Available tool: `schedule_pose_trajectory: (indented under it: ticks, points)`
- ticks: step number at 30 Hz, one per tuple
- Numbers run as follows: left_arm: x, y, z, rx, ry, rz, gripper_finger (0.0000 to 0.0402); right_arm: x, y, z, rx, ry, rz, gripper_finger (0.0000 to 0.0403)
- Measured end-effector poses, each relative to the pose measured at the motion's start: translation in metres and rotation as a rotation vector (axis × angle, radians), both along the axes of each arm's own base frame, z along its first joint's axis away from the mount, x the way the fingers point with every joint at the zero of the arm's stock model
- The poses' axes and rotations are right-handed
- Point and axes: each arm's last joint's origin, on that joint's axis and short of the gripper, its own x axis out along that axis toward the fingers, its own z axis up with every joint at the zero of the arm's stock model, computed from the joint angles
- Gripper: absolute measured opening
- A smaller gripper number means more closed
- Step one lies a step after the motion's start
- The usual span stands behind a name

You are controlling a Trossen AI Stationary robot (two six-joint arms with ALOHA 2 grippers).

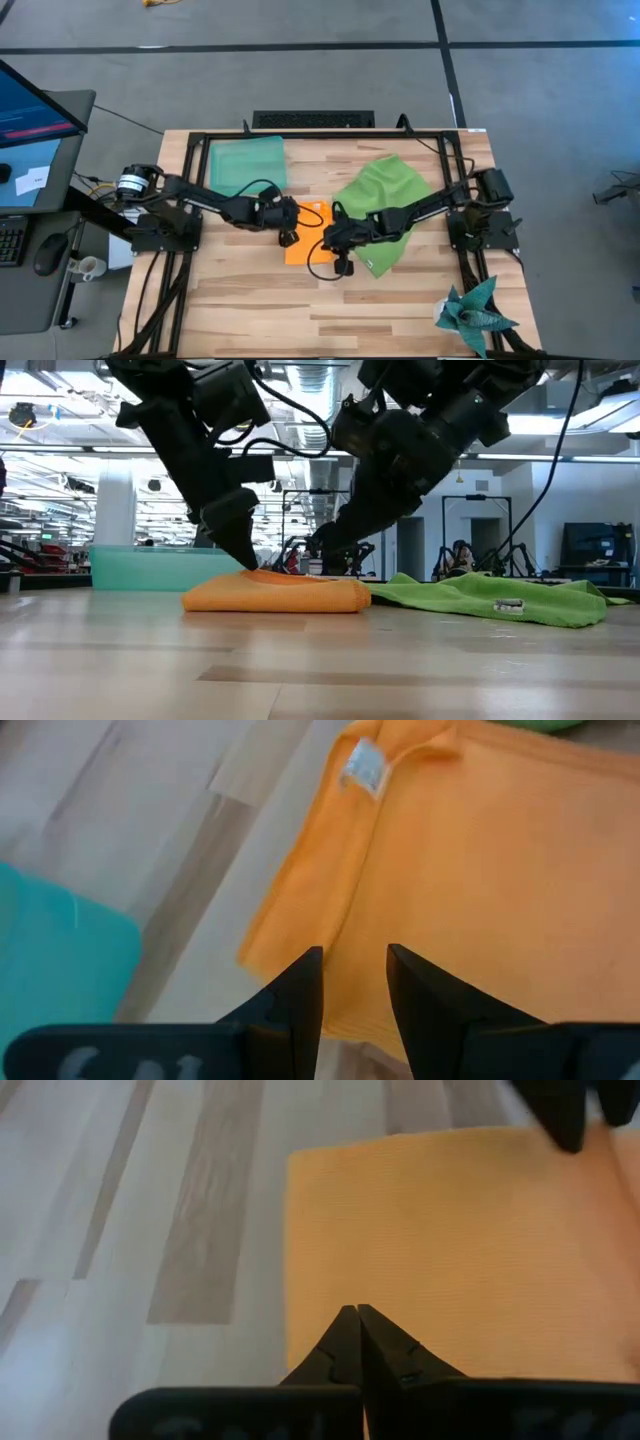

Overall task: Roll microfiber towels into tight, uniform cylinder then place into a basket
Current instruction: Roll the yellow microfiber cloth

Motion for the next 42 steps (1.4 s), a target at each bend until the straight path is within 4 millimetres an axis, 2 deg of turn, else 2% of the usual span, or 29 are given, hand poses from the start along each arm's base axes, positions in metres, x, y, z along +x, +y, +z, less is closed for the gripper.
schedule_pose_trajectory:
  ticks: [7, 14, 24, 28, 30, 33, 36, 42]
  points:
    - [-0.01, 0.012, -0.014, -0.028, 0.016, 0.036, 0.0105, -0.003, 0.011, 0.0, -0.018, 0.0, -0.009, 0.0011]
    - [-0.02, 0.013, -0.024, -0.059, 0.02, 0.096, 0.0105, -0.004, 0.013, -0.001, -0.028, 0.013, -0.044, 0.0012]
    - [-0.015, 0.012, -0.022, -0.064, -0.045, 0.094, 0.0105, -0.005, 0.02, -0.001, -0.022, 0.005, -0.028, 0.0012]
    - [-0.014, 0.012, -0.022, -0.071, -0.056, 0.107, 0.0105, -0.003, 0.021, -0.013, -0.031, 0.022, -0.033, 0.0012]
    - [-0.015, 0.012, -0.022, -0.074, -0.053, 0.113, 0.0105, 0.004, 0.023, -0.018, -0.023, -0.009, -0.036, 0.0012]
    - [-0.015, 0.012, -0.022, -0.078, -0.053, 0.121, 0.0105, -0.003, 0.02, -0.031, -0.052, 0.076, -0.045, 0.0012]
    - [-0.015, 0.012, -0.022, -0.074, -0.052, 0.124, 0.0105, 0.003, 0.022, -0.029, -0.026, 0.045, -0.065, 0.0012]
    - [-0.015, 0.013, -0.022, -0.07, -0.048, 0.123, 0.0105, -0.001, 0.02, -0.039, -0.027, 0.109, -0.081, 0.0012]
